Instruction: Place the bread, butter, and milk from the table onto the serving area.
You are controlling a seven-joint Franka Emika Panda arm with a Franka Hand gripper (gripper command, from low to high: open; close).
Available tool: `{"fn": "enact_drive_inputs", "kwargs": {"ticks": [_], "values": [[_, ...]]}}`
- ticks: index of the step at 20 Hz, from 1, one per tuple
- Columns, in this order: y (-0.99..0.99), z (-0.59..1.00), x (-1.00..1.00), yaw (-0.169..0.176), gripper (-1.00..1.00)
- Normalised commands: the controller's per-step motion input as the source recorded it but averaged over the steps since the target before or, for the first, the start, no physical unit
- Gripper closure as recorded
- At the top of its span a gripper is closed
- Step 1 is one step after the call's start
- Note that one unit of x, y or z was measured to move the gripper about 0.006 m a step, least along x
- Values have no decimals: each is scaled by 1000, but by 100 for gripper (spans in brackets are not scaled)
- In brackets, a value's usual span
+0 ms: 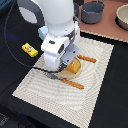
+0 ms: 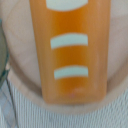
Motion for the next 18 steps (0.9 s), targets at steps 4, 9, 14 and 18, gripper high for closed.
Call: {"fn": "enact_drive_inputs", "kwargs": {"ticks": [4,9,14,18], "values": [[38,278,-969,-23,-100],[64,158,-1000,-6,-100],[120,25,-1000,-3,-100],[237,0,-945,-29,-100]]}}
